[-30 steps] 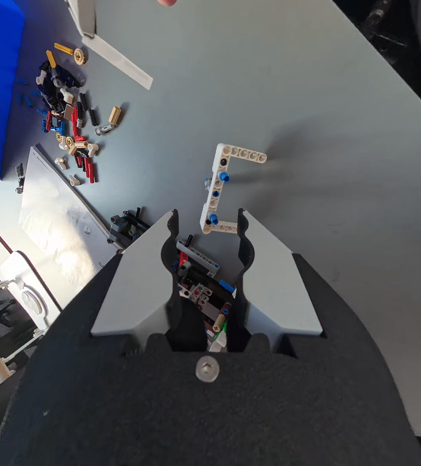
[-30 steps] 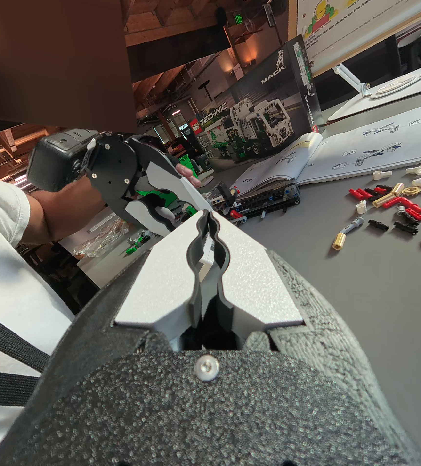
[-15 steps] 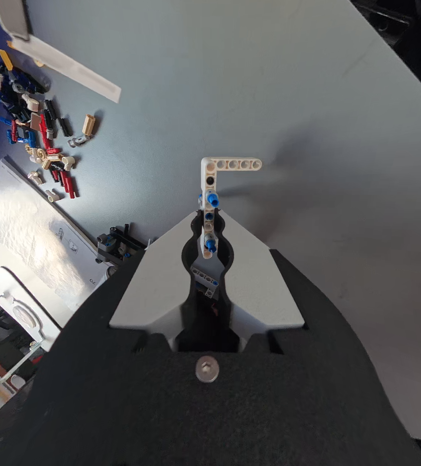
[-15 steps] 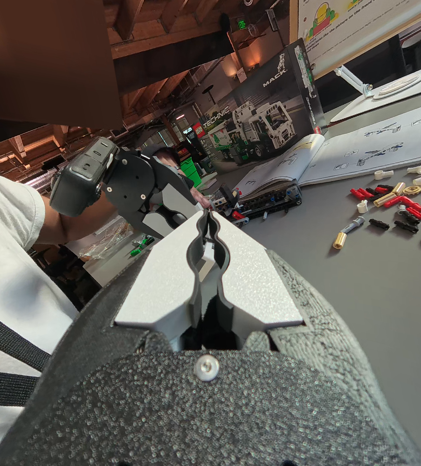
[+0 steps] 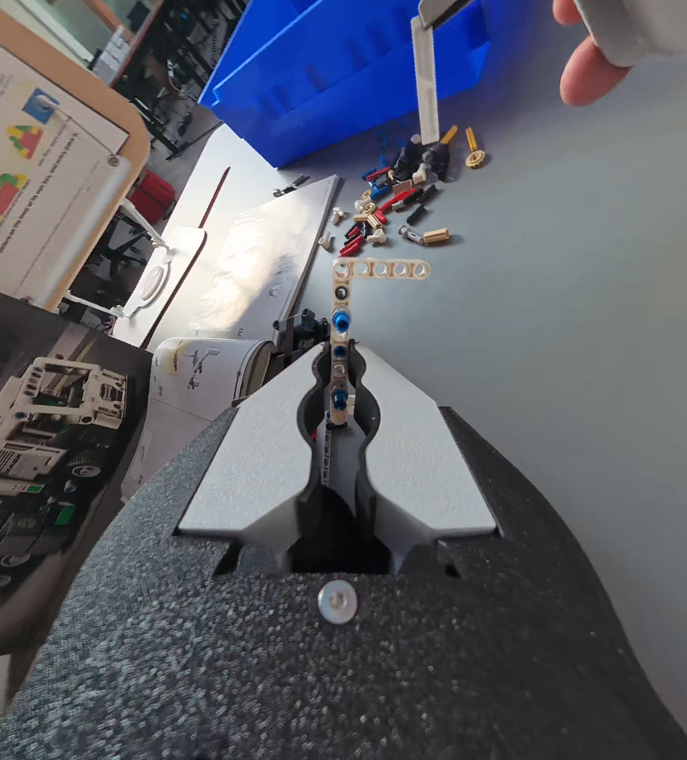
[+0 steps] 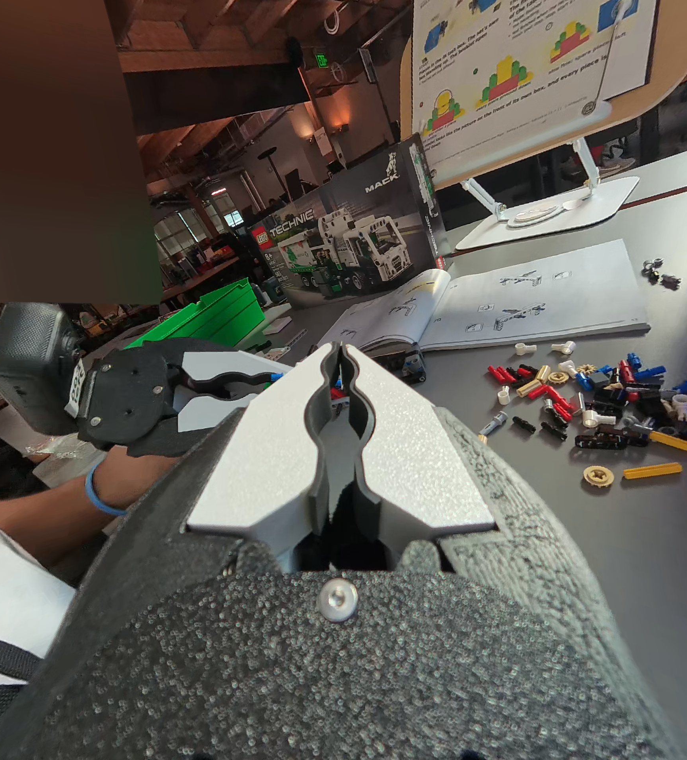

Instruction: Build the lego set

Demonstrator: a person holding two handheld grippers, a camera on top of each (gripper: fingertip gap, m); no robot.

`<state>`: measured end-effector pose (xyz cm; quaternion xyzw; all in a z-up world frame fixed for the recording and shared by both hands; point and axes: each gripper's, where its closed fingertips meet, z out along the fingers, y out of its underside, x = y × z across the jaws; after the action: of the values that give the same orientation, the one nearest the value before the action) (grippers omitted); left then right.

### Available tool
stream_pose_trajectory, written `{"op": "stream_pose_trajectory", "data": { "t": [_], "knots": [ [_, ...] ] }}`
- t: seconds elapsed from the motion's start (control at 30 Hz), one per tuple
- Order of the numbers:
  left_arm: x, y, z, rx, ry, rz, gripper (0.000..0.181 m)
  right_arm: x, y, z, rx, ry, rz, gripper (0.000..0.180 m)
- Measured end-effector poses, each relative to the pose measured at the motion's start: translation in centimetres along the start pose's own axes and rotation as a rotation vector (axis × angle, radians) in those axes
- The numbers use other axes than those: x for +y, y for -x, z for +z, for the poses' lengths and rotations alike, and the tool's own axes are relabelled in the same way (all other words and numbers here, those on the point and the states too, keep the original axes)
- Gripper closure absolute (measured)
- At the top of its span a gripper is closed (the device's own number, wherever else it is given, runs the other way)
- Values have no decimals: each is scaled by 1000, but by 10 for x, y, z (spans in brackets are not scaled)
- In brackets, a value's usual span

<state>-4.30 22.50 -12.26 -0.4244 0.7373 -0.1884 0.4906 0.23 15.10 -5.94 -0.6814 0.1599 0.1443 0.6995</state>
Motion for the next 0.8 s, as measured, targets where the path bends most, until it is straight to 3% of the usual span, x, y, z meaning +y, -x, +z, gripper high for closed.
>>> {"op": "stream_pose_trajectory", "data": {
  "t": [0.17, 0.3, 0.43, 0.63, 0.8],
  "knots": [
    [-11, 0, -12, -6, -109, -198, 176, -14, 14, 4, -58, -116, -38, 180],
    [-11, 7, -18, 33, -160, -373, 176, -8, 23, 5, 135, -54, -591, 180],
    [-12, 11, -17, -7, -179, -366, 176, 0, 45, 7, 228, -57, -1094, 180],
    [-19, 0, -16, 45, -203, -393, 176, 8, 52, 6, 205, -106, -1258, 180],
    [-18, -1, -16, 61, -207, -401, 176, 10, 48, 4, 193, -109, -1252, 180]
  ]
}}
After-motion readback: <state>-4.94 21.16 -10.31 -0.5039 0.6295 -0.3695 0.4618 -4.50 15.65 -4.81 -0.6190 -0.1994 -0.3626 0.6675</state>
